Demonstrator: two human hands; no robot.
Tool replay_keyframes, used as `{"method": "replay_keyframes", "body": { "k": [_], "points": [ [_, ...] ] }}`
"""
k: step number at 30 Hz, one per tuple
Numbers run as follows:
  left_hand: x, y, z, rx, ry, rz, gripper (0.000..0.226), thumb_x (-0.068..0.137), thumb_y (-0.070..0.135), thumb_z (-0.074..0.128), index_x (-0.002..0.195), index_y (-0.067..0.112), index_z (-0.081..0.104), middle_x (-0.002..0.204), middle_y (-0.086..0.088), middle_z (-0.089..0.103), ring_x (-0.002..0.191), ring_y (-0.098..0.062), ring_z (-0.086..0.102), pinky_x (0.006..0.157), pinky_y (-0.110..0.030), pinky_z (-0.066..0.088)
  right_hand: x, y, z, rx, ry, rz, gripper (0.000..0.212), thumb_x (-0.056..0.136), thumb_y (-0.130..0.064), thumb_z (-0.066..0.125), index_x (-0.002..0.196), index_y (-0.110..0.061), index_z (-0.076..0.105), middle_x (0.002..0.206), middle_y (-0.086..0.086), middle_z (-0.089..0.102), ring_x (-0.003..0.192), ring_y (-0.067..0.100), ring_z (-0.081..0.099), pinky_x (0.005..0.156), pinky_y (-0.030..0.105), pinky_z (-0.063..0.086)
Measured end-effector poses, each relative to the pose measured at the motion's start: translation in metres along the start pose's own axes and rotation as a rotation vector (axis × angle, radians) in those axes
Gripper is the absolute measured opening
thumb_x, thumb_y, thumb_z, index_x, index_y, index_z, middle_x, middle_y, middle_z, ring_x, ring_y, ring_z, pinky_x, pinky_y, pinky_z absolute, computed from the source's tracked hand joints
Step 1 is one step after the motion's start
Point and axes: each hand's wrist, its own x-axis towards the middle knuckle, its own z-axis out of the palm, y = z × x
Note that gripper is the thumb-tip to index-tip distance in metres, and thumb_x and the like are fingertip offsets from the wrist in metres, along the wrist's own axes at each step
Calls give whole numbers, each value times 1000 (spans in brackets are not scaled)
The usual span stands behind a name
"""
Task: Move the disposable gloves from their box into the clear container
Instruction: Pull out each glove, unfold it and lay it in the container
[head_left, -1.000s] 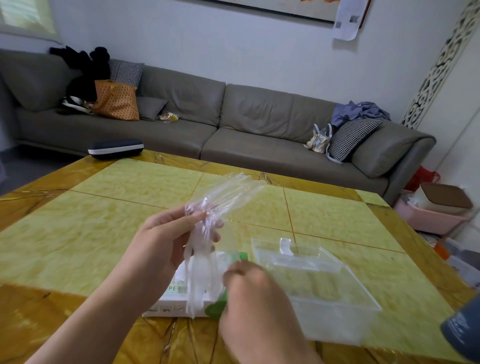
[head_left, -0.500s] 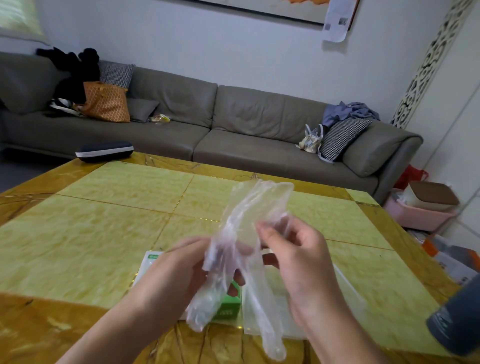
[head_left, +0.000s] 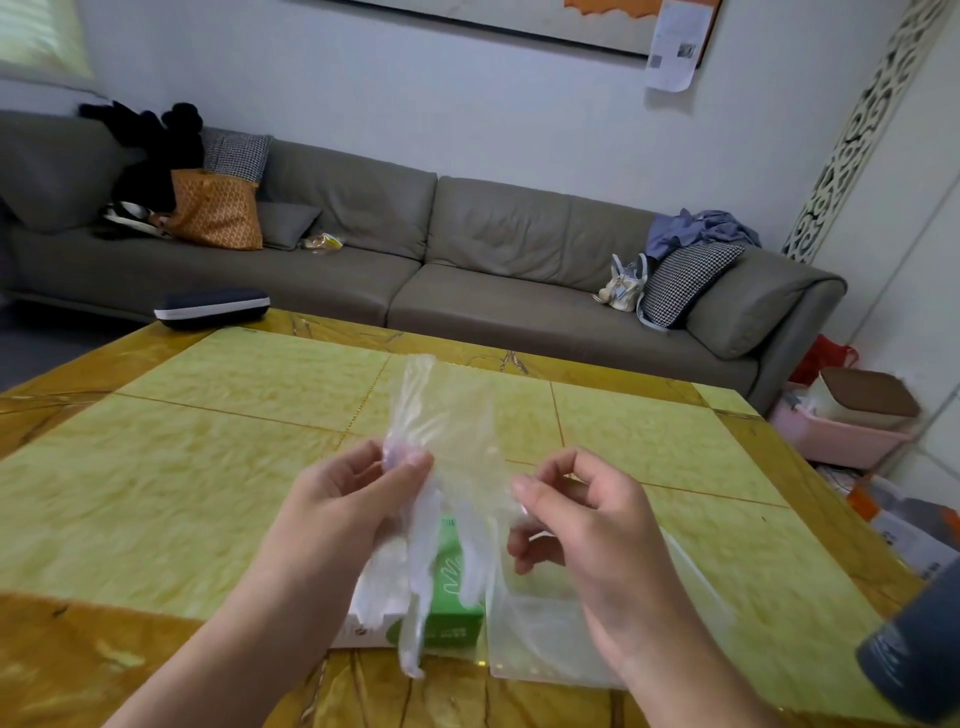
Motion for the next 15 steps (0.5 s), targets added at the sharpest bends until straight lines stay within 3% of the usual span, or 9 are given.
{"method": "replay_keyframes", "body": {
  "k": [3, 5, 6, 8, 9, 11, 15],
  "points": [
    [3, 3, -7, 57, 50, 52, 14, 90, 21, 72, 97, 11, 77, 96, -9, 79, 86, -22, 76, 63, -17, 57, 1, 1, -5, -21, 9, -2, 16, 99, -10, 68, 88, 0, 60, 69, 17, 63, 63, 30, 66, 57, 37, 55],
    [4, 3, -9, 88, 29, 56, 8, 88, 19, 74, 91, 13, 78, 94, -11, 78, 82, -26, 75, 67, -24, 60, 2, -1, -6, -70, -43, -12, 30, 100, -34, 69, 94, -4, 66, 84, 14, 71, 79, 25, 72, 73, 35, 59],
    [3, 2, -8, 100, 2, 54, 6, 86, 19, 75, 89, 14, 79, 93, -13, 78, 80, -27, 74, 71, -29, 61, 2, -3, -6, -125, -90, -17, 39, 94, -48, 69, 98, -10, 70, 92, 7, 74, 88, 19, 73, 82, 30, 57],
    [1, 0, -5, 109, -82, 57, 9, 83, 16, 79, 91, 15, 79, 96, -16, 77, 85, -31, 74, 79, -37, 62, 0, -4, -3, -223, -168, -19, 45, 84, -62, 73, 104, -22, 73, 101, -7, 75, 98, 6, 71, 84, 14, 51],
    [-1, -2, -4, 120, -121, 58, 12, 81, 14, 81, 94, 15, 79, 97, -16, 77, 89, -33, 74, 83, -40, 62, 0, -4, -2, -248, -189, -27, 41, 85, -60, 77, 103, -23, 74, 102, -7, 76, 98, 5, 71, 85, 13, 50],
    [-3, -3, -1, 169, -157, 61, 19, 79, 9, 83, 96, 17, 79, 97, -14, 78, 92, -32, 74, 81, -36, 62, 0, -2, 2, -246, -151, -77, 20, 92, -37, 80, 94, -17, 76, 93, 0, 78, 90, 14, 73, 85, 24, 56],
    [-6, 2, -2, 284, -249, 40, 34, 78, 4, 85, 100, 29, 79, 103, -7, 78, 101, -23, 74, 93, -34, 58, 4, -1, -1, -93, -28, -78, 8, 98, -4, 70, 90, -6, 73, 79, 13, 75, 65, 22, 68, 62, 32, 57]
  ]
}}
